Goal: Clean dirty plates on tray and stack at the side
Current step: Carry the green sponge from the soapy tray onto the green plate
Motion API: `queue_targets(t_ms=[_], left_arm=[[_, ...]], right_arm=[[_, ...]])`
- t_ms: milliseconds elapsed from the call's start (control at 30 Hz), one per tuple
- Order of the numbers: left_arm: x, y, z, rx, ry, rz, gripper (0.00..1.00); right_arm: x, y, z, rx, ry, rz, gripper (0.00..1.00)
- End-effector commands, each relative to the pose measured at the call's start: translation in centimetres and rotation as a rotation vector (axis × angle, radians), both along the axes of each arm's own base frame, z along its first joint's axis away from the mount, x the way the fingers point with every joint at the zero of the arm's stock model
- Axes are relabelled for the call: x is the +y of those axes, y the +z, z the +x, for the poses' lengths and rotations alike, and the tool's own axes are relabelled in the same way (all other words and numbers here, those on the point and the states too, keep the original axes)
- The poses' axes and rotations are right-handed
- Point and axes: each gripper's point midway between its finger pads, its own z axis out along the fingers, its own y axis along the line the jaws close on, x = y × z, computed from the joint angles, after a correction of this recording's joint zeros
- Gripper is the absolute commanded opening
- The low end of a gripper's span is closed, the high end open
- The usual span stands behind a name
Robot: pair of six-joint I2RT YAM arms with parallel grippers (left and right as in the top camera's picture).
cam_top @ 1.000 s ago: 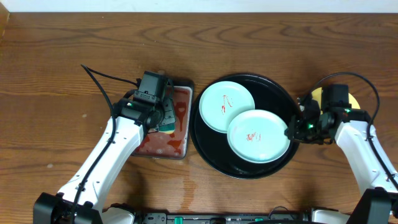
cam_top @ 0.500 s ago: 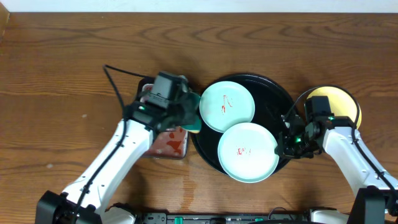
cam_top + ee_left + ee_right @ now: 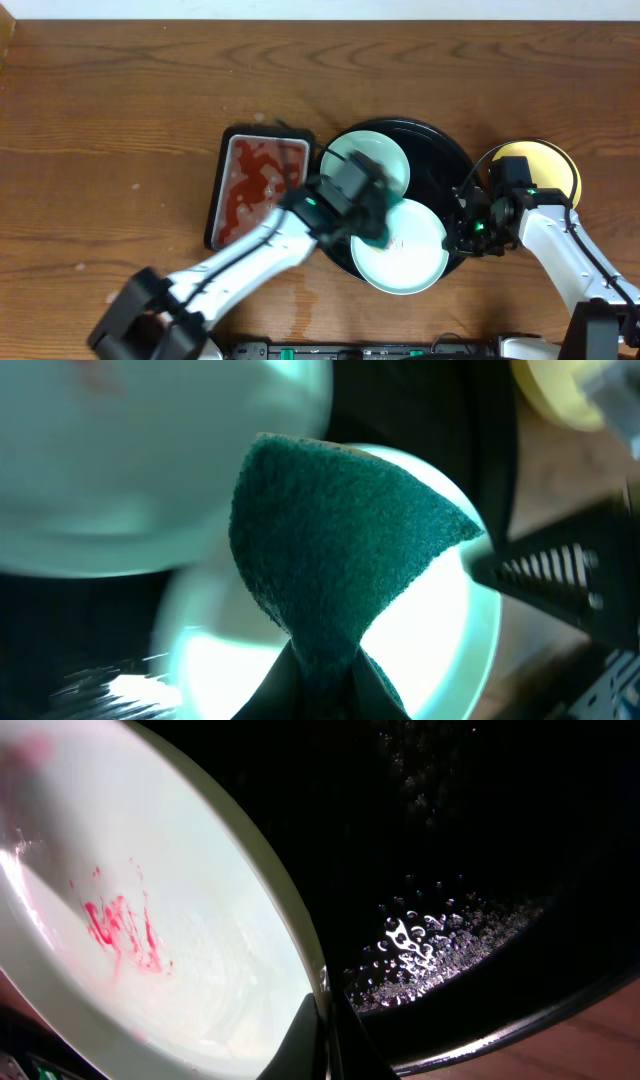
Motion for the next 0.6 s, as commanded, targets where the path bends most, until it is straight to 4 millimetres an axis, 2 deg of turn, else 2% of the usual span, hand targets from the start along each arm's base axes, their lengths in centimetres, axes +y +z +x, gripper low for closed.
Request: queue_targets(t_ms=[0,100,167,333,567], left_arm=[[-2.8,-1.3,-2.3,0.013,-0.08,-0.012,0.07],[-4.1,-2.6,-3.1,0.017,-0.117,-0.006,0.08],[-3.8,-4.1,-3.1,0.028,-0.111,0.033,0.08],[-0.8,-6.2,-1.5,-0.022,-0.026,0.196,0.08],[2.5,-6.0,-0.3,-0.012,0.048,0.279,0.08]], right_arm=[[0.3,0.2,0.0,-0.016,0.021,0.004,0.01],[0.3,0.2,0.0,-0.015,0.021,0.004,0.01],[0.3,0.2,0.0,-0.015,0.021,0.004,0.01],[0.3,0.2,-0.1,-0.014,0.021,0.004,0.01],[0.3,0.2,-0.1,-0.015,0.022,0.004,0.01]])
